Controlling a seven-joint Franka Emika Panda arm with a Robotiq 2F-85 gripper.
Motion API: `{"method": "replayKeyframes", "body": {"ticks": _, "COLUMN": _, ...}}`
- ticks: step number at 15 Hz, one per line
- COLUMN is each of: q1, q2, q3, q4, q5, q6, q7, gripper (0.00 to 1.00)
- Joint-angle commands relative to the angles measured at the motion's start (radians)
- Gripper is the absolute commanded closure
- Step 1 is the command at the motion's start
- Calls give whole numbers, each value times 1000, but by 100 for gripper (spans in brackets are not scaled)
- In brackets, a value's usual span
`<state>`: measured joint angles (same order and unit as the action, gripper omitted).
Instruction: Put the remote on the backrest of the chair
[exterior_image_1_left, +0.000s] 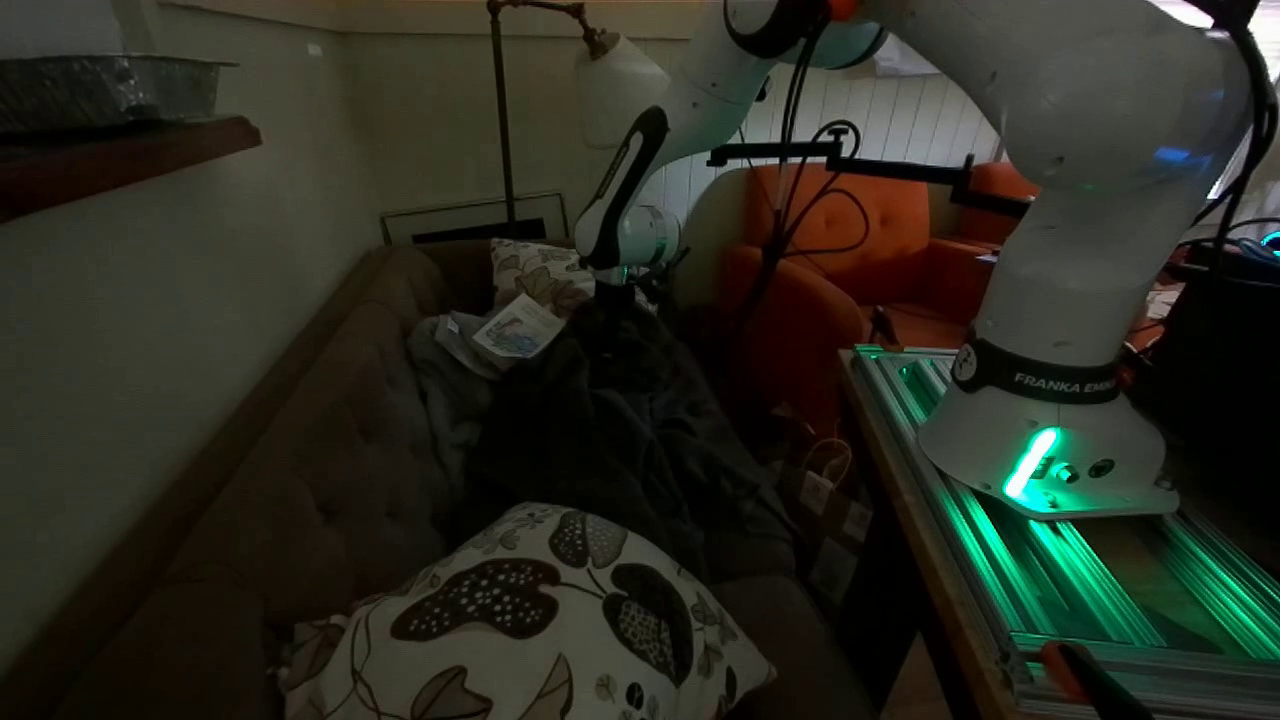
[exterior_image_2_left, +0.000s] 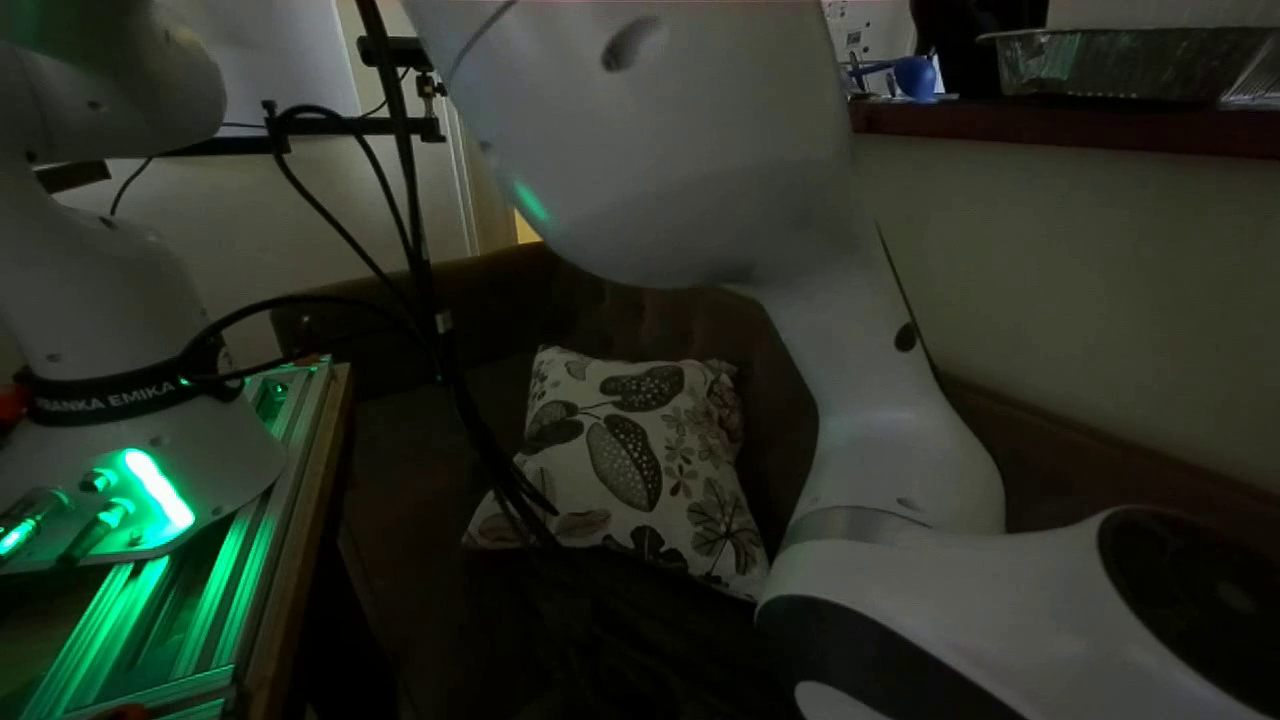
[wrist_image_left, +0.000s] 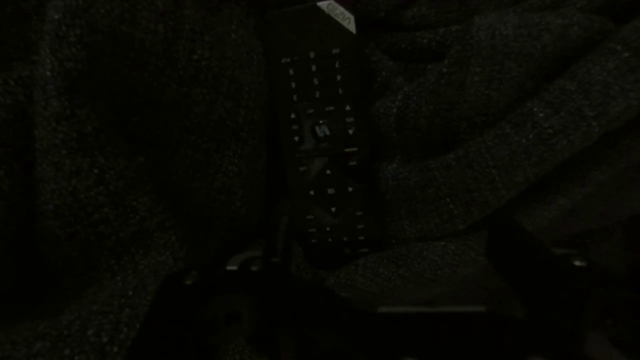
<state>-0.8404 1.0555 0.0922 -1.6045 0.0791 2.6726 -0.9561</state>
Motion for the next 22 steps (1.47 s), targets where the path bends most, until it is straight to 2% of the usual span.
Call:
{"method": "replayKeyframes", "body": {"ticks": 1, "q1": -29, "q2": 65, "q3": 17, "q4": 87, "q5": -9, "q6": -42, "q7": -38, "gripper": 0}}
{"method": "replayKeyframes", "body": {"ticks": 7, "q1": -60, "q2": 147, "q3": 39, "q4": 191, "q5": -7, "q6": -71, "q7": -113, "gripper": 0}}
{"method": "replayKeyframes", "body": {"ticks": 17, "q1": -45, "q2": 246, "q3": 46, "q4": 323, "q5": 7, "q6": -157, "q7": -139, "gripper": 0}}
{"method": "replayKeyframes", "body": {"ticks": 22, "q1": -37, "q2": 288, "q3": 35, "q4": 383, "q5": 9, "q6": -194, "q7": -127, "gripper": 20}}
